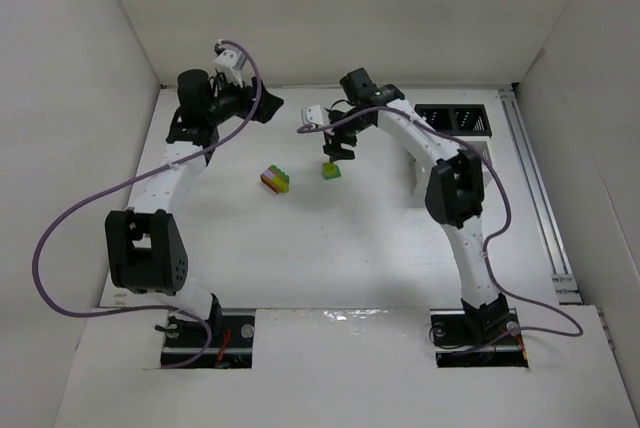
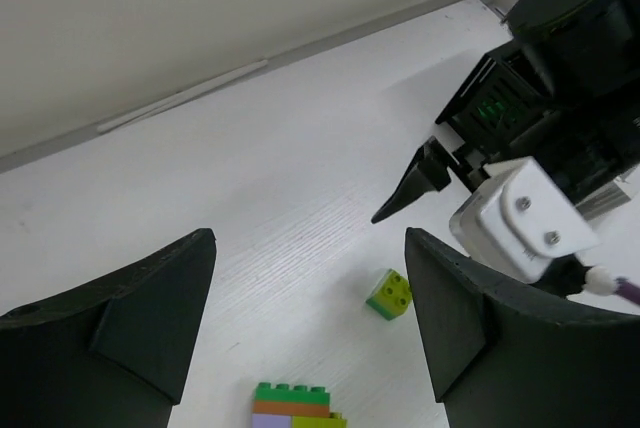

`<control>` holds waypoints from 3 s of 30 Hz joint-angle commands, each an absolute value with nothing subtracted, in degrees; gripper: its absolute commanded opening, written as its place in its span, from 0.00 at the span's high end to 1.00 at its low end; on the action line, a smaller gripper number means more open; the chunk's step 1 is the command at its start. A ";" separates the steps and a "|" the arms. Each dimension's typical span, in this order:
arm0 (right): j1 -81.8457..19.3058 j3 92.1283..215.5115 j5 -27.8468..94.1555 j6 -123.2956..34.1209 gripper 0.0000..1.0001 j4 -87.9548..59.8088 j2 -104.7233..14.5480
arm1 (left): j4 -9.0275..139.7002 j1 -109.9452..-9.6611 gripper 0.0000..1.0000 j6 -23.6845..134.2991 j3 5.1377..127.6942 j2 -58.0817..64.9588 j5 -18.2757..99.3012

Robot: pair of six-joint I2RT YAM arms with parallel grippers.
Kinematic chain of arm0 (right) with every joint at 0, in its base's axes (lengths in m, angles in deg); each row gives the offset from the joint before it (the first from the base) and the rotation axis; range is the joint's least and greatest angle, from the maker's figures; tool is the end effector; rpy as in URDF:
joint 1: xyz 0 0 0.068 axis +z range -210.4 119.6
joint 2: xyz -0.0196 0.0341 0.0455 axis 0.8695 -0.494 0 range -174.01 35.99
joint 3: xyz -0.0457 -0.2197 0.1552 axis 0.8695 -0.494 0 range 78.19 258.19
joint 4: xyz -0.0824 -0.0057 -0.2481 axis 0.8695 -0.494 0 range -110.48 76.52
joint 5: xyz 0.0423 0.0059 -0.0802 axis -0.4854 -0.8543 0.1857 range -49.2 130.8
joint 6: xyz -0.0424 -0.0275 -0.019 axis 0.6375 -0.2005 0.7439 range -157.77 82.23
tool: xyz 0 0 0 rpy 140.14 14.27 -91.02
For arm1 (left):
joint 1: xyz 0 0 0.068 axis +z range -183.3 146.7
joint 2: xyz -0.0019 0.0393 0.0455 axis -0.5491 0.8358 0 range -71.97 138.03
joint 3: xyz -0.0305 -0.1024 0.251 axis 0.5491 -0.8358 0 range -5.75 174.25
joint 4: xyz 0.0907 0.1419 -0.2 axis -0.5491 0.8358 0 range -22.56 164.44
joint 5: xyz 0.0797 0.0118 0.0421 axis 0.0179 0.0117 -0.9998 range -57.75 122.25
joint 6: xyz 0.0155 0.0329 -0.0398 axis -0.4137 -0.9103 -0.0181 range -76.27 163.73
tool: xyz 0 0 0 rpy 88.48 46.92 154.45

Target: Sort the legos into containers by color

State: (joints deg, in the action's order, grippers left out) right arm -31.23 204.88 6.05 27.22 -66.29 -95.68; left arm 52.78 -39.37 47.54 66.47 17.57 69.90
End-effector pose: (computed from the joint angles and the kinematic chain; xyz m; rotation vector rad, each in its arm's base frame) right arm 0.4265 0.2614 0.2617 -1.8943 1.4673 0.4985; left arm 0.3673 -0.0610 0.3572 0.5407 1.5568 -0.6611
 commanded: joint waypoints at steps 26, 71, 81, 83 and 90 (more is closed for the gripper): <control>-28.14 212.66 6.96 36.14 0.21 -78.88 -103.31 | 50.39 -32.95 0.27 50.93 68.60 20.84 74.18; -28.05 215.91 10.56 31.75 0.65 -76.05 -108.67 | 48.73 -29.08 0.27 49.88 68.70 23.48 80.50; -35.59 209.08 -9.78 16.32 1.00 -67.30 -89.80 | 45.64 -29.69 0.25 48.57 66.32 25.85 96.31; -38.15 204.51 -15.34 2.36 1.00 -53.39 -83.56 | 47.99 -31.27 0.23 45.33 64.39 24.28 99.03; -43.70 189.54 -23.97 -42.48 1.00 -18.85 -74.31 | 47.96 -35.05 0.20 38.53 62.54 20.67 105.46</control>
